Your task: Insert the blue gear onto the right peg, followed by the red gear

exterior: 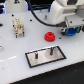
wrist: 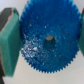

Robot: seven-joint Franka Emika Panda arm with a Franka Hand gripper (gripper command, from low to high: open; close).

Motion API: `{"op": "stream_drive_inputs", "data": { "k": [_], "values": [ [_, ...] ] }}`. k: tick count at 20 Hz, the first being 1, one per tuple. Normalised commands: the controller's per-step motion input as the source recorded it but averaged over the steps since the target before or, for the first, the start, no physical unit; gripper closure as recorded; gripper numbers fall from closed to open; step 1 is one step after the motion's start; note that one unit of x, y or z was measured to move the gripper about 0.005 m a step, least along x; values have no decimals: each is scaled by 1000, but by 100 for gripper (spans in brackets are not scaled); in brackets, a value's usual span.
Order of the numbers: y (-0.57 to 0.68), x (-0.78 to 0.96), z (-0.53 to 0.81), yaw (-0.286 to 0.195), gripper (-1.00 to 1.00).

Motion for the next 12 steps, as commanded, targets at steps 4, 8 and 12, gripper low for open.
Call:
{"op": "stream_drive_inputs", "data": {
  "k": [4, 8, 12],
  "values": [
    [-194, 437, 554, 0, 100],
    [-278, 456, 531, 0, 100],
    [-361, 541, 520, 0, 100]
  ]
}}
